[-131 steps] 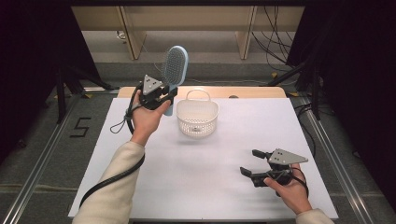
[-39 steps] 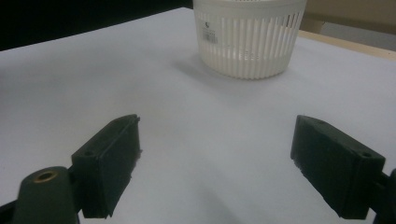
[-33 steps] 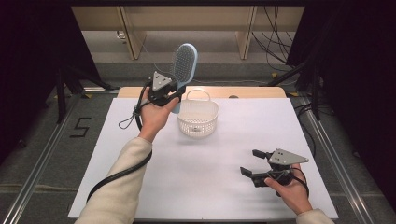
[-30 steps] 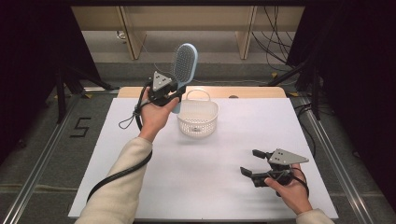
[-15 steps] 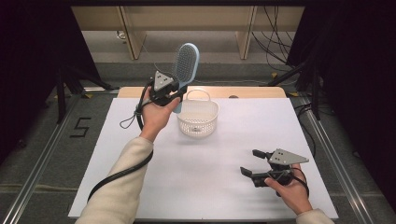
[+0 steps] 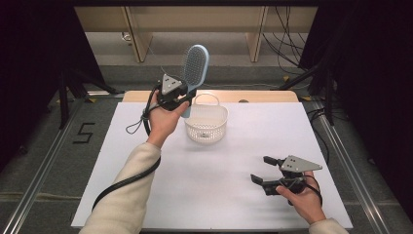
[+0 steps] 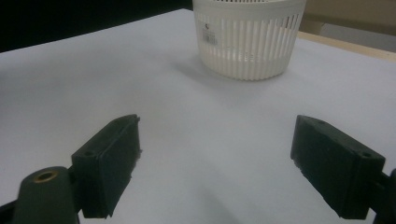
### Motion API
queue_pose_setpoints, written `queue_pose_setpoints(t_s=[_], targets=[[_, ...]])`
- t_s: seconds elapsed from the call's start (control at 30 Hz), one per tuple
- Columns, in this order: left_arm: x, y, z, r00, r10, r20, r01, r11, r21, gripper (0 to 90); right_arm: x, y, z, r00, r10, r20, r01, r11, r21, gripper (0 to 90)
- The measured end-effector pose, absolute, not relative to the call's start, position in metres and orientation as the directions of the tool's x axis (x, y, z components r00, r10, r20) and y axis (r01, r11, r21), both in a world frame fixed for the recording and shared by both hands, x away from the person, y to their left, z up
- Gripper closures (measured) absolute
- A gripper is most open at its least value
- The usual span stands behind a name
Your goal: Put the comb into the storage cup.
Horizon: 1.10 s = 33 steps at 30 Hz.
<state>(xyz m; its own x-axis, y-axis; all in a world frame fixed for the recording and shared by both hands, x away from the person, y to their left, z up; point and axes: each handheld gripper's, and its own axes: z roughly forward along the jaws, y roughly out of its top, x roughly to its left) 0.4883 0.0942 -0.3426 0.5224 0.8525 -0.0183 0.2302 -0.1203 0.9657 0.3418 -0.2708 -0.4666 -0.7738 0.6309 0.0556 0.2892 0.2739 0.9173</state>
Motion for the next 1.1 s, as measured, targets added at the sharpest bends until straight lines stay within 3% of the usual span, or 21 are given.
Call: queue_pose_setpoints(t_s=[1.1], targets=[[0.4922,0.0876,-0.3428,0.532,0.847,-0.018,0.233,-0.125,0.964,69.9,0.3419,-0.2711,-0.4666,-0.773,0.632,0.059,0.290,0.268,0.919,16.4]])
